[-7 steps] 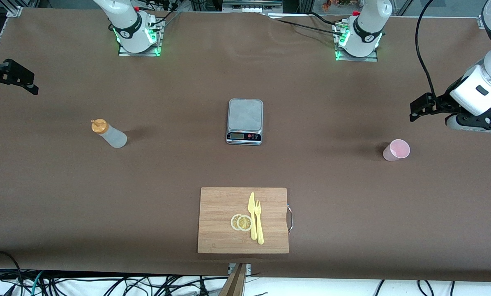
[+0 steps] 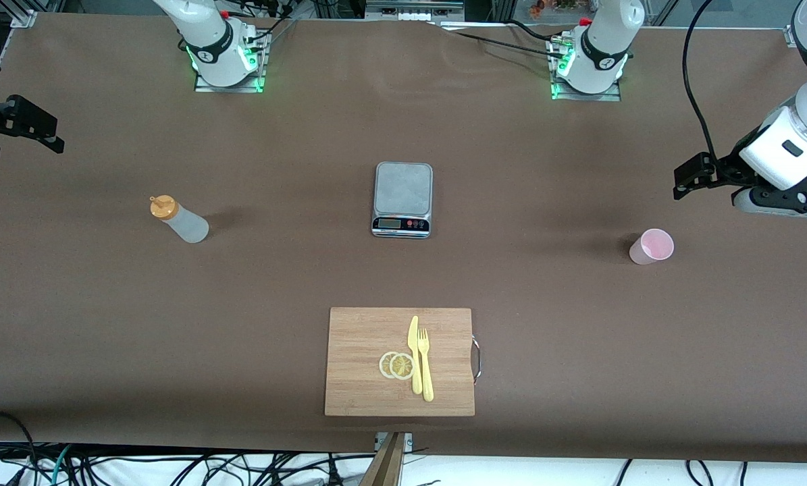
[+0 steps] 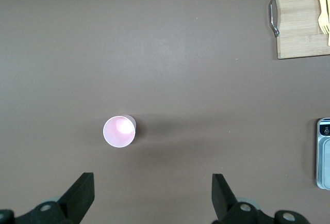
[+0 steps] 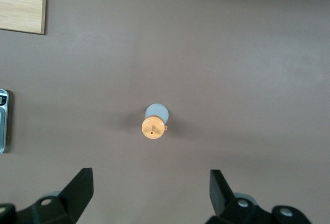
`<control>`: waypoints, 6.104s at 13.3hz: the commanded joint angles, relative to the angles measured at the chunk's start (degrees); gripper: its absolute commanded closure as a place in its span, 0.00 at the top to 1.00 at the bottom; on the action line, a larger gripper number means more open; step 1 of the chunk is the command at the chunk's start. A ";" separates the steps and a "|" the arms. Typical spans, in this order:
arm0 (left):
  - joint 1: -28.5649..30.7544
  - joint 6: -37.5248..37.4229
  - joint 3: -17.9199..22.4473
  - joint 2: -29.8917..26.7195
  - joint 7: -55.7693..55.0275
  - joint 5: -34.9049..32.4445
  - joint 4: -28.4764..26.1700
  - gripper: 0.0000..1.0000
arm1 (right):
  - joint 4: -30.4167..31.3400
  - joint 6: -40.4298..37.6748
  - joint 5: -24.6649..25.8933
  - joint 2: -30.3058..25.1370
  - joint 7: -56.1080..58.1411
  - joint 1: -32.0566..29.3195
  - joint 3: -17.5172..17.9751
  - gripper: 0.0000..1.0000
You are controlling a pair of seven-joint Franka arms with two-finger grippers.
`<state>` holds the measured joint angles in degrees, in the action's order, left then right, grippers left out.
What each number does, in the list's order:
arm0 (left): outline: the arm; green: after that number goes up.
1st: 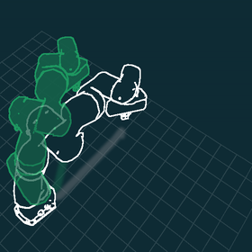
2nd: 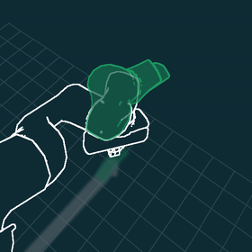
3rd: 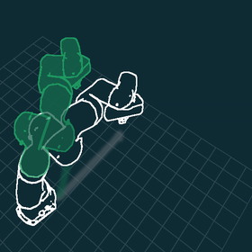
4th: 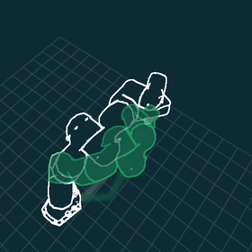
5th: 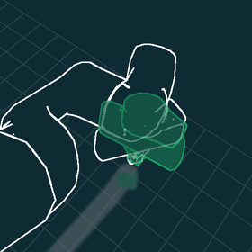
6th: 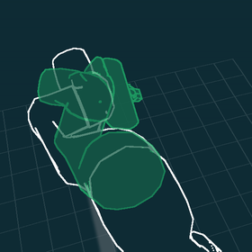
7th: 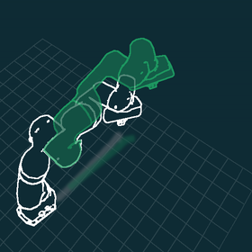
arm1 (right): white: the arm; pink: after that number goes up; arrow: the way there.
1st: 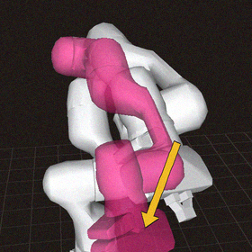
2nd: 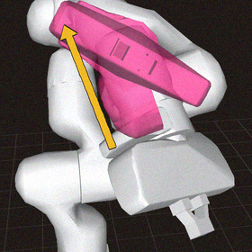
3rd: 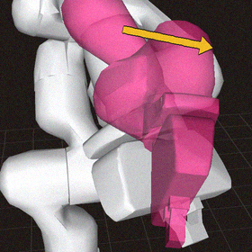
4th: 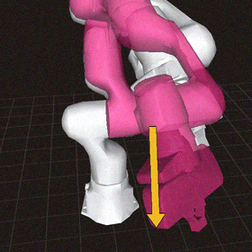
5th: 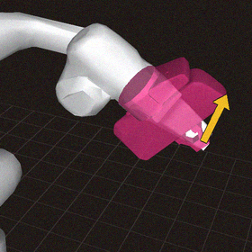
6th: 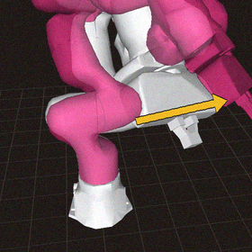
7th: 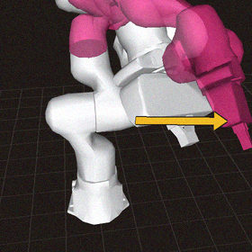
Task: Add sauce to pink cup with both arms
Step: 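Move the left gripper toward the pink cup, then lower the left gripper around the pink cup and close it, then lift the pink cup and carry it over the scale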
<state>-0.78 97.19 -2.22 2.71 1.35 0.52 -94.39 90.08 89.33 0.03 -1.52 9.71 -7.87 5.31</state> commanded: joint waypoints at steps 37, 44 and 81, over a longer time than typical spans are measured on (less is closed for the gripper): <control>16.69 26.12 0.37 21.01 18.42 1.49 -18.20 0.98 | 0.01 -1.71 -1.00 -0.59 3.21 -0.30 -0.13 1.00; 16.25 26.21 0.37 23.65 14.13 3.34 -17.06 0.33 | 0.01 -2.15 -1.08 -0.68 3.03 -0.30 -0.04 1.00; -4.81 3.62 -20.37 16.79 -26.55 4.75 -2.38 0.00 | -0.17 -3.20 -1.61 -0.76 3.91 -0.30 -0.22 1.00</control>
<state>-0.99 100.87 -23.03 18.91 -20.37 3.77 -97.48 90.07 87.07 -0.44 -1.53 12.46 -7.90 5.22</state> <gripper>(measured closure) 0.969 0.000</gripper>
